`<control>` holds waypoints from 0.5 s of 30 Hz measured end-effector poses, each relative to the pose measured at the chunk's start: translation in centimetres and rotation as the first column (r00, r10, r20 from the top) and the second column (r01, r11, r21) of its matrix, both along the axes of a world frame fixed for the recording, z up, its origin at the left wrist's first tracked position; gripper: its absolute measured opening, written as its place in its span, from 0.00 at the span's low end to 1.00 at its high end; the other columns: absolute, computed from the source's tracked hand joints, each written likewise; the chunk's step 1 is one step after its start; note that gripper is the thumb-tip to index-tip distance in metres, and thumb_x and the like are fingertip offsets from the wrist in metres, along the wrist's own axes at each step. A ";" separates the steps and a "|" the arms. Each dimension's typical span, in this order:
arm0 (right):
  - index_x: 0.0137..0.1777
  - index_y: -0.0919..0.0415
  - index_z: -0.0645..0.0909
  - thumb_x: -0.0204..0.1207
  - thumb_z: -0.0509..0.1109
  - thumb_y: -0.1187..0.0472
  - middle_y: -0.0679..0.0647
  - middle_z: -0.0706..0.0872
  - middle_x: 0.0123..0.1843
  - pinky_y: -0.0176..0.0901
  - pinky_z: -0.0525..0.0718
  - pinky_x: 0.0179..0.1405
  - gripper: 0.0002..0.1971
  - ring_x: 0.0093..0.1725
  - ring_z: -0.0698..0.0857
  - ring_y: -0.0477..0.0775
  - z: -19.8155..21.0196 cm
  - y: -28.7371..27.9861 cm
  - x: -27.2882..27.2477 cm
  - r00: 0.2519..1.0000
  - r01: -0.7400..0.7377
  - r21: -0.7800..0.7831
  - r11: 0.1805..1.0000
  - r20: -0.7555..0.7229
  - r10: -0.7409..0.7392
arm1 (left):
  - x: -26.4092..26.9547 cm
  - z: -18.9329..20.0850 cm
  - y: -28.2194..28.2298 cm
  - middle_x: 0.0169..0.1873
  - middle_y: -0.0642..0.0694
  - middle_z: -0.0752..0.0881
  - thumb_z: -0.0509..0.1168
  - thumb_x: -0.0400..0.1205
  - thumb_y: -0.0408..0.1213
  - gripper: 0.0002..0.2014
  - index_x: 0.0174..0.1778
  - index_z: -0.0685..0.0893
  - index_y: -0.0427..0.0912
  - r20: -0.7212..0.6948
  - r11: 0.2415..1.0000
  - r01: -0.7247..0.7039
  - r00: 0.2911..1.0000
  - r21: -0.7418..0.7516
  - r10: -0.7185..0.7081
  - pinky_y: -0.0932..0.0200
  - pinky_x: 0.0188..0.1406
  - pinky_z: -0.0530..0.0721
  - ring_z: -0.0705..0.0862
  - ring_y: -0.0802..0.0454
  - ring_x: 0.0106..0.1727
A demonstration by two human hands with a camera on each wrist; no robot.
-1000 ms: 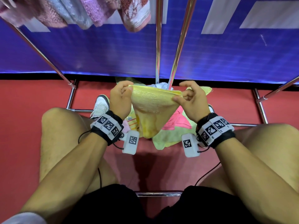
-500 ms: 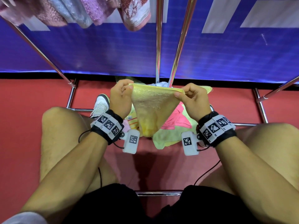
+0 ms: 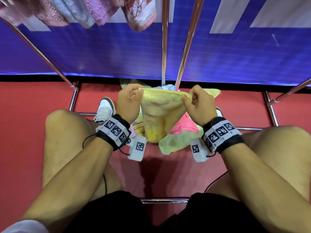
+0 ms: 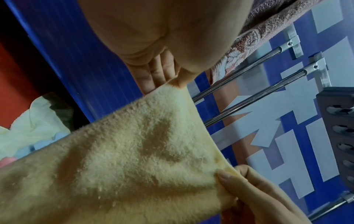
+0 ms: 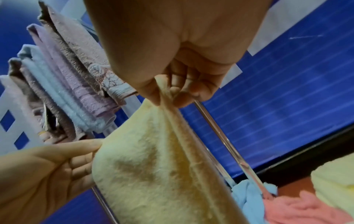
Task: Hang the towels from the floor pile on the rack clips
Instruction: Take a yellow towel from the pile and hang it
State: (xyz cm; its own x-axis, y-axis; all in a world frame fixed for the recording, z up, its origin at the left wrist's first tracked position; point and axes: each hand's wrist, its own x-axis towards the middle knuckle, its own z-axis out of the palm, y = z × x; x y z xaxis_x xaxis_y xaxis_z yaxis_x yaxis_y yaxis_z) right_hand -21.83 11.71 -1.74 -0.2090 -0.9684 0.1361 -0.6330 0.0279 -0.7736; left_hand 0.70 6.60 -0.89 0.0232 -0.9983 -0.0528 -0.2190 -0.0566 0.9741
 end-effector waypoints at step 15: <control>0.48 0.54 0.71 0.76 0.60 0.69 0.67 0.85 0.28 0.38 0.77 0.27 0.09 0.27 0.87 0.56 1.2 -0.3 1.9 0.955 -0.044 0.068 0.997 0.296 0.021 | -2.8 0.2 1.4 0.29 0.42 0.90 0.71 0.77 0.33 0.01 0.41 0.87 0.43 -0.036 0.999 -0.017 0.999 0.028 0.018 0.33 0.41 0.88 0.83 0.45 0.32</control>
State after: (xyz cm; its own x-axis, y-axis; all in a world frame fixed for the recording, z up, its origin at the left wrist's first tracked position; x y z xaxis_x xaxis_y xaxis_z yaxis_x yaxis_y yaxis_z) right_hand -19.90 11.38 -0.50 -0.1973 -0.9803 0.0016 -0.3785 0.0747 -0.9226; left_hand -2.13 8.02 -0.73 0.0383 -0.9959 -0.0820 -0.1823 -0.0876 0.9793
